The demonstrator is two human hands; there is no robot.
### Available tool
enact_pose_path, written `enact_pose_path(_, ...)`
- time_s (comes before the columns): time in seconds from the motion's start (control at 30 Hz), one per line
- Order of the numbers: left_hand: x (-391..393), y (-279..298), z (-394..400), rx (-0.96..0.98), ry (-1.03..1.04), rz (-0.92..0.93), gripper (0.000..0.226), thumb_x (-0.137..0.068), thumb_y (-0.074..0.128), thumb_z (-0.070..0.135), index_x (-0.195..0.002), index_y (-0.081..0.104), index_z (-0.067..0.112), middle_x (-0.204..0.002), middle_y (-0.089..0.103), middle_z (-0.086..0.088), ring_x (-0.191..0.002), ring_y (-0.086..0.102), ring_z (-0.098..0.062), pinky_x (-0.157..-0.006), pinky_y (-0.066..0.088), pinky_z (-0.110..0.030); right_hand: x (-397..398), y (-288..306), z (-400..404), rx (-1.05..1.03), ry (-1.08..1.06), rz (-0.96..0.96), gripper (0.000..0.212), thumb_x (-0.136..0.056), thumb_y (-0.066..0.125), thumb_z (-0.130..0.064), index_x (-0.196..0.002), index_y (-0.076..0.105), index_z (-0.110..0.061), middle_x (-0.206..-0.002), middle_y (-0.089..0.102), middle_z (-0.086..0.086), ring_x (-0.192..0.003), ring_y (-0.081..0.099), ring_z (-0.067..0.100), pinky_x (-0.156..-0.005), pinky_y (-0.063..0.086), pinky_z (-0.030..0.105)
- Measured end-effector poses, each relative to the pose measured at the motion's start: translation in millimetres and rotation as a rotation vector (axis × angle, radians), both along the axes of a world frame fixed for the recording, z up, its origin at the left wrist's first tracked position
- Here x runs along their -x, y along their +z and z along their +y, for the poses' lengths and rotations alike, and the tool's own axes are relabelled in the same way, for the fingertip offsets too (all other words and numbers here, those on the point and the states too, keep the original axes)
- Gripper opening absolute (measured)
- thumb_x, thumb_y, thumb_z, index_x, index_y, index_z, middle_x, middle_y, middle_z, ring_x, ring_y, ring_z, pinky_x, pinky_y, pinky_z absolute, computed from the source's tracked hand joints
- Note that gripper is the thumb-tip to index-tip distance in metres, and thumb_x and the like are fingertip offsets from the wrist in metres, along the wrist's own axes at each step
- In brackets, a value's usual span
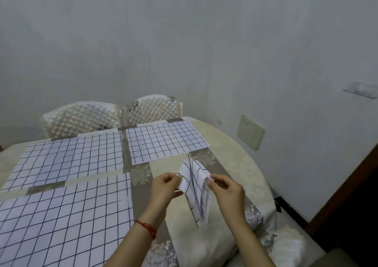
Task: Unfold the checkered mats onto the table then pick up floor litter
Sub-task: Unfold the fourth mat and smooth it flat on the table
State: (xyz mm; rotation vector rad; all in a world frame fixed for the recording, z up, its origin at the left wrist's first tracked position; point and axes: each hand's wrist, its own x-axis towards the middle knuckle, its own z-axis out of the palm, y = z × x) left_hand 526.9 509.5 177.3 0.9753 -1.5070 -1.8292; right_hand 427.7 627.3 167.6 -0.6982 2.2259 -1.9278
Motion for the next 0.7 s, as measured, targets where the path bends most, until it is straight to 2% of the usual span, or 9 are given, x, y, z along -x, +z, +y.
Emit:
enact_pose_path(0.07, -7.9, 1.3, -9.7, 0.124, 0.038, -0.059, 0.014, -0.085, 0.057, 0.009, -0.073, 0.063, 0.004, -0.071, 0.058, -0.003, -0.067, 0.053, -0.015, -0.056, 0.05, -0.021, 9.8, 4.6, 5.2, 0.016, -0.065, -0.003, 0.019, -0.074, 0.073, -0.007, -0.075, 0.068, -0.025, -0.071, 0.066, -0.011, -0.063, 0.06, -0.005, -0.059, 0.044, 0.002)
enact_pose_path(0.13, -14.4, 0.5, -21.7, 0.274, 0.081, -0.117, 0.015, -0.085, 0.058, 0.013, -0.074, 0.066, 0.006, -0.072, 0.06, 0.001, -0.072, 0.055, -0.019, -0.058, 0.045, -0.022, 21.5, 11.9, 9.5, 0.005, -0.095, 0.04, 0.015, -0.077, 0.068, -0.004, -0.078, 0.071, -0.019, -0.072, 0.066, -0.011, -0.068, 0.062, 0.001, -0.061, 0.045, 0.002)
enact_pose_path(0.2, -18.1, 0.0, -30.2, 0.448, 0.146, -0.213, 0.01, -0.085, 0.058, 0.016, -0.079, 0.066, 0.015, -0.079, 0.064, 0.005, -0.083, 0.059, -0.021, -0.063, 0.043, -0.022, 31.2, 24.0, 12.0, -0.031, -0.083, 0.126, 0.012, -0.078, 0.065, -0.003, -0.082, 0.073, -0.011, -0.071, 0.065, -0.012, -0.069, 0.062, 0.001, -0.063, 0.044, 0.001)
enact_pose_path(0.23, -18.2, 1.0, -30.7, 0.544, 0.18, -0.273, 0.008, -0.085, 0.058, 0.017, -0.088, 0.065, 0.017, -0.089, 0.066, 0.004, -0.092, 0.06, -0.021, -0.069, 0.044, -0.024, 35.1, 30.8, 11.9, -0.05, -0.064, 0.178, 0.011, -0.079, 0.064, -0.003, -0.081, 0.073, -0.009, -0.07, 0.065, -0.011, -0.068, 0.061, -0.002, -0.062, 0.043, 0.0)
enact_pose_path(0.3, -13.0, 5.9, -24.1, 0.69, 0.221, -0.326, 0.026, -0.085, 0.059, 0.02, -0.11, 0.059, 0.015, -0.113, 0.061, -0.003, -0.109, 0.053, -0.021, -0.088, 0.044, -0.031, 39.5, 45.2, 9.4, -0.116, -0.004, 0.299, 0.01, -0.079, 0.064, -0.004, -0.079, 0.071, -0.01, -0.073, 0.064, -0.006, -0.067, 0.059, -0.001, -0.062, 0.04, -0.001)
enact_pose_path(0.37, -2.3, 19.6, -6.1, 0.754, 0.177, -0.249, 0.034, -0.085, 0.06, 0.025, -0.117, 0.055, 0.014, -0.115, 0.055, 0.0, -0.111, 0.048, -0.015, -0.095, 0.038, -0.029, 41.7, 57.9, 4.6, -0.181, 0.074, 0.414, 0.008, -0.079, 0.064, -0.007, -0.076, 0.068, -0.013, -0.08, 0.06, -0.004, -0.071, 0.054, -0.001, -0.064, 0.038, 0.0)
enact_pose_path(0.5, 22.2, 43.6, 31.8, 0.824, 0.028, -0.109, 0.026, -0.079, 0.065, 0.037, -0.101, 0.061, 0.022, -0.096, 0.054, 0.017, -0.091, 0.05, 0.004, -0.08, 0.039, -0.016, 43.7, 76.4, -2.9, -0.253, 0.229, 0.545, 0.003, -0.081, 0.064, -0.017, -0.079, 0.064, -0.015, -0.087, 0.06, -0.004, -0.078, 0.054, 0.0, -0.071, 0.042, 0.012)
enact_pose_path(0.6, 34.2, 52.7, 41.9, 0.773, 0.012, -0.086, 0.028, -0.075, 0.067, 0.041, -0.097, 0.061, 0.025, -0.093, 0.056, 0.019, -0.091, 0.054, 0.002, -0.073, 0.042, -0.013, 46.5, 85.7, -2.5, -0.332, 0.303, 0.59, 0.007, -0.083, 0.062, -0.024, -0.081, 0.064, -0.018, -0.078, 0.066, -0.005, -0.075, 0.061, 0.011, -0.072, 0.052, 0.03)
enact_pose_path(0.7, 40.6, 57.4, 42.6, 0.691, -0.04, -0.051, 0.013, -0.077, 0.068, 0.032, -0.088, 0.063, 0.028, -0.089, 0.066, 0.013, -0.086, 0.062, -0.001, -0.068, 0.047, -0.011, 52.8, 91.7, -0.5, -0.36, 0.348, 0.641, 0.009, -0.082, 0.063, -0.024, -0.082, 0.067, -0.017, -0.076, 0.067, -0.002, -0.073, 0.062, 0.015, -0.072, 0.052, 0.033)
